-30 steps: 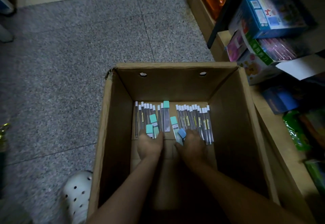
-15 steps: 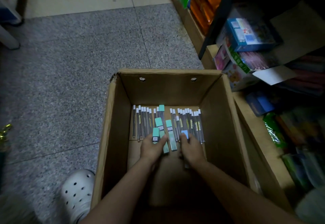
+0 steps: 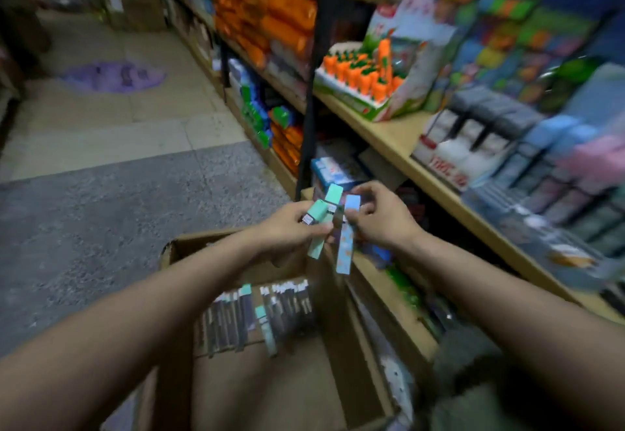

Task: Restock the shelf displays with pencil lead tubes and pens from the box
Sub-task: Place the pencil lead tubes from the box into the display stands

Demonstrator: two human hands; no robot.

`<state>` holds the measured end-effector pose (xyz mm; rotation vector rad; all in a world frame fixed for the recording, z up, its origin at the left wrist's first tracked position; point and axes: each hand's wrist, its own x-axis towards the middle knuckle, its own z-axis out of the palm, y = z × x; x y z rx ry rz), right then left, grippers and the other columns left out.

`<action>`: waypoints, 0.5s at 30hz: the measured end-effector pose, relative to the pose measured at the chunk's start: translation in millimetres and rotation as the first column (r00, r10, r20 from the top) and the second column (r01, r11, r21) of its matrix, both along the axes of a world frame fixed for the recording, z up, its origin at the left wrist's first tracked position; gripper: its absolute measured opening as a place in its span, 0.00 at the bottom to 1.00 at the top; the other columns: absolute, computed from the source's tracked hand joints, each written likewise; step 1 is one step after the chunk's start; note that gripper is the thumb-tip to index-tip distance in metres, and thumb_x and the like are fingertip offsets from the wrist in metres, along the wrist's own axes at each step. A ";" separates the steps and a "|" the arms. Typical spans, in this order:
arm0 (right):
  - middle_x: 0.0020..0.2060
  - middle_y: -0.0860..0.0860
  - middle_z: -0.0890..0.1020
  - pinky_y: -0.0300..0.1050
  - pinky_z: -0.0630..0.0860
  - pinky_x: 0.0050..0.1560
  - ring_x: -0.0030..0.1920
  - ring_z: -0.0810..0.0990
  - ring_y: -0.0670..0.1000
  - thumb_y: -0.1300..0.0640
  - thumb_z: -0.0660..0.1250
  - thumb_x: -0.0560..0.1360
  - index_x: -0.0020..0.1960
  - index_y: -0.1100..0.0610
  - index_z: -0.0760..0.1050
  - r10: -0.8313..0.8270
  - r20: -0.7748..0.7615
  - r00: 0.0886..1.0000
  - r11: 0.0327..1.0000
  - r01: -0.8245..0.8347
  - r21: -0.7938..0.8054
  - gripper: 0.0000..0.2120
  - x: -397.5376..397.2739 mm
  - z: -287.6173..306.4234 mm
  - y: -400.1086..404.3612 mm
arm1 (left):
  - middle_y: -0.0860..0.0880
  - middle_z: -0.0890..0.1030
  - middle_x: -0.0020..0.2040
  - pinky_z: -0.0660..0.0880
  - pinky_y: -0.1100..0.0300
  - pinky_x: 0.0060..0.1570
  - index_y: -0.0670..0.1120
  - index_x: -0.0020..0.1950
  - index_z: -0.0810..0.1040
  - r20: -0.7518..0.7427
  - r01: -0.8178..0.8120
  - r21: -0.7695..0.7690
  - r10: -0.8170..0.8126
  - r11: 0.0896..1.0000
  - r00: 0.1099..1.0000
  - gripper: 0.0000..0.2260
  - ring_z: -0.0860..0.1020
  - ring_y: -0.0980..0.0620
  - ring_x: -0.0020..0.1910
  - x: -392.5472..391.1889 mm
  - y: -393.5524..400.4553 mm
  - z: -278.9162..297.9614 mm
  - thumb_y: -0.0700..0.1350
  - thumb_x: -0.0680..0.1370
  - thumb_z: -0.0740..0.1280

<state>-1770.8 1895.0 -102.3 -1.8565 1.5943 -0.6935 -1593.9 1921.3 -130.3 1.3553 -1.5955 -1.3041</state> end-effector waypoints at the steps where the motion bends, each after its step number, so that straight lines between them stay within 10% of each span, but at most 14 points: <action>1: 0.36 0.49 0.80 0.43 0.74 0.42 0.36 0.77 0.48 0.56 0.70 0.74 0.54 0.51 0.72 -0.003 0.009 1.000 0.999 0.003 -0.044 0.11 -12.0 19.6 5.9 | 0.49 0.82 0.45 0.73 0.69 0.36 0.45 0.55 0.77 -0.035 0.020 -0.049 -0.022 0.999 0.999 0.06 0.79 0.60 0.37 -10.5 1.1 13.2 0.40 0.79 0.67; 5: 0.39 0.49 0.81 0.39 0.75 0.39 0.36 0.79 0.45 0.55 0.72 0.73 0.50 0.51 0.70 -0.037 -0.056 0.998 0.977 0.024 -0.214 0.11 -61.2 85.5 29.6 | 0.48 0.83 0.43 0.66 0.67 0.26 0.44 0.55 0.78 -0.243 0.097 -0.079 -0.113 0.992 0.963 0.06 0.73 0.60 0.28 -53.2 0.9 45.3 0.43 0.80 0.66; 8: 0.42 0.52 0.82 0.55 0.81 0.45 0.39 0.83 0.51 0.53 0.74 0.72 0.47 0.50 0.68 -0.100 -0.082 0.992 0.962 0.075 -0.261 0.14 -98.9 125.8 48.0 | 0.47 0.85 0.45 0.66 0.67 0.25 0.48 0.52 0.78 -0.373 0.162 -0.042 -0.166 0.986 0.913 0.03 0.70 0.58 0.29 -86.4 -1.9 57.5 0.45 0.80 0.66; 15: 0.41 0.53 0.84 0.56 0.82 0.46 0.39 0.85 0.50 0.52 0.80 0.67 0.44 0.49 0.72 -0.342 -0.057 0.938 0.880 0.298 -0.371 0.16 -173.2 174.8 81.7 | 0.49 0.86 0.50 0.69 0.66 0.28 0.47 0.57 0.78 -0.375 0.295 0.053 -0.255 0.954 0.891 0.08 0.71 0.59 0.30 -139.6 7.9 63.2 0.45 0.80 0.65</action>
